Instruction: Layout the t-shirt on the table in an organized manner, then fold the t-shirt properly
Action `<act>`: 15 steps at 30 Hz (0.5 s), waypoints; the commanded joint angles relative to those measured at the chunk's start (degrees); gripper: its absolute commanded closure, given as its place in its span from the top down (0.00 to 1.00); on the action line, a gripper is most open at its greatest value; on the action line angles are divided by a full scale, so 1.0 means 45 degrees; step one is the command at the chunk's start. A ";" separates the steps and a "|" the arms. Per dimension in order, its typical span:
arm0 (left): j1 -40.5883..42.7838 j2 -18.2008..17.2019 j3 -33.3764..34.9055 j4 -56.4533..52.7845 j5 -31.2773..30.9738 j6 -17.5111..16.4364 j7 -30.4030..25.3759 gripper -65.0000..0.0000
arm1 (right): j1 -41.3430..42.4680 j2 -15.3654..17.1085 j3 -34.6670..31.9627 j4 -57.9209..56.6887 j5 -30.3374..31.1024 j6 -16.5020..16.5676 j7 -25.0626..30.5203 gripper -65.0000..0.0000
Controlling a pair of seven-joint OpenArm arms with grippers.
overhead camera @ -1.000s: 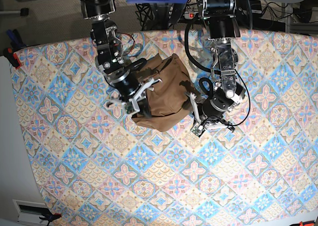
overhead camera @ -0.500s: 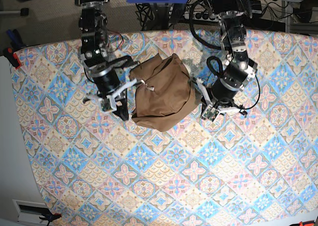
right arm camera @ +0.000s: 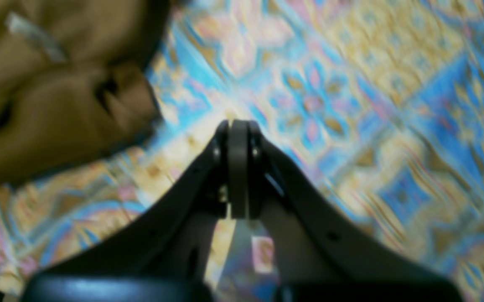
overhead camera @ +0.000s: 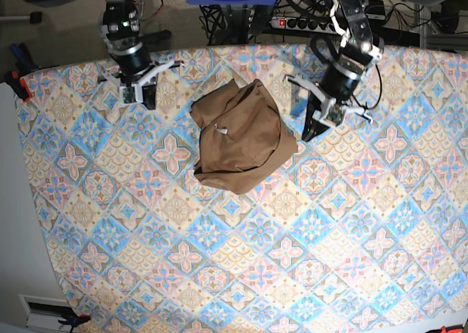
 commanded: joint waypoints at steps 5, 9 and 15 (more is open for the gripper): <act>0.1265 0.0038 0.0000 0.0216 -0.0690 0.0026 -0.1390 0.00 | -0.0806 -0.0242 0.0549 0.0517 0.0128 0.0033 0.1194 0.00; 0.2086 -0.0001 -0.0587 0.0216 -0.1452 0.0026 -0.1468 0.00 | -0.1587 -0.0555 0.1135 0.0517 0.0128 0.0033 0.2113 0.00; 0.3238 -0.0020 -0.1075 0.0197 -0.1510 0.0026 -0.1996 0.00 | -0.1959 -0.1258 0.2386 0.0498 0.0128 0.0033 0.3363 0.00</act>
